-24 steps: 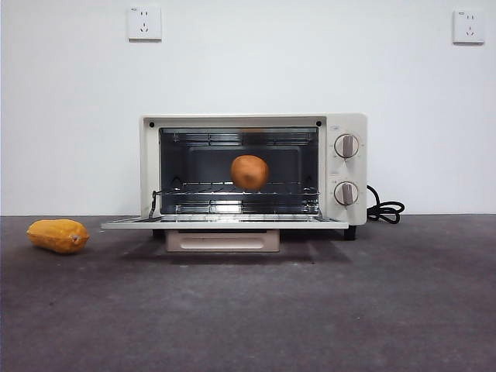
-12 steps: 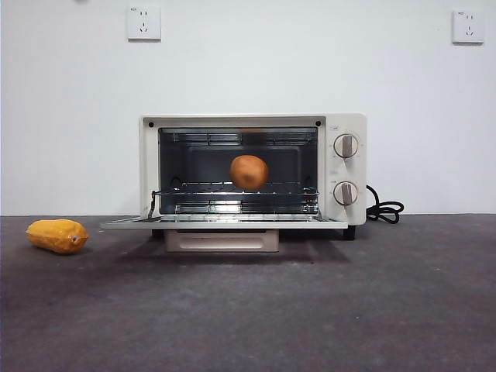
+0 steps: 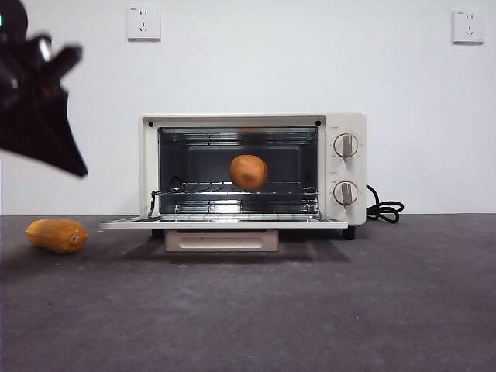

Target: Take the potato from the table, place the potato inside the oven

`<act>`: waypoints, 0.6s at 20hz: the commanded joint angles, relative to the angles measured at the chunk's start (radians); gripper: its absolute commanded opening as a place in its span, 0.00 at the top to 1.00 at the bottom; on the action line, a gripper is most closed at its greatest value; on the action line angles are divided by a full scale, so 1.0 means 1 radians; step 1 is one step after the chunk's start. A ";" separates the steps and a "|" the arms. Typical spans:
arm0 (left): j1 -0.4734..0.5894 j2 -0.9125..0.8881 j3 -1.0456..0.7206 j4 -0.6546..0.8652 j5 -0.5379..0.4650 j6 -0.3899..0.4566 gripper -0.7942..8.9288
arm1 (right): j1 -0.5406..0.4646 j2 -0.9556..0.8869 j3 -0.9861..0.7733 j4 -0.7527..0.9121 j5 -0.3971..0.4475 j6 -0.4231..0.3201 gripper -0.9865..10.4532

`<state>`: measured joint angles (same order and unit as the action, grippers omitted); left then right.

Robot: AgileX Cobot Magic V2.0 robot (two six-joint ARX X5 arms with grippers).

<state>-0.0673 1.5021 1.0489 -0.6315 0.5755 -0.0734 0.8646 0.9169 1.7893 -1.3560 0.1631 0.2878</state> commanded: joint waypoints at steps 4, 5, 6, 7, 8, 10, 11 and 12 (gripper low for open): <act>0.021 0.133 -0.006 0.036 -0.003 -0.060 0.93 | 0.001 -0.001 0.000 -0.021 -0.003 0.000 0.92; 0.021 0.150 -0.006 0.045 -0.005 -0.066 0.93 | 0.001 -0.001 0.000 -0.021 -0.003 0.000 0.92; 0.021 0.163 -0.006 0.056 -0.011 -0.077 0.93 | 0.001 -0.001 0.000 -0.021 -0.003 0.000 0.92; 0.019 0.173 -0.006 0.066 -0.015 -0.087 0.93 | 0.001 -0.001 0.000 -0.021 -0.003 0.000 0.92; 0.015 0.182 -0.006 0.079 -0.016 -0.095 0.93 | 0.001 -0.001 0.000 -0.021 -0.003 0.000 0.92; 0.008 0.193 -0.006 0.114 -0.023 -0.128 0.93 | 0.001 -0.001 0.000 -0.021 -0.003 0.000 0.92; 0.007 0.196 -0.006 0.130 -0.022 -0.144 0.93 | 0.001 -0.001 0.000 -0.021 -0.003 0.000 0.92; 0.005 0.198 -0.006 0.144 -0.024 -0.161 0.93 | 0.001 -0.001 0.000 -0.021 -0.003 0.000 0.92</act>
<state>-0.0570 1.6897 1.0489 -0.4992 0.5522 -0.1947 0.8646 0.9169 1.7893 -1.3563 0.1596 0.2878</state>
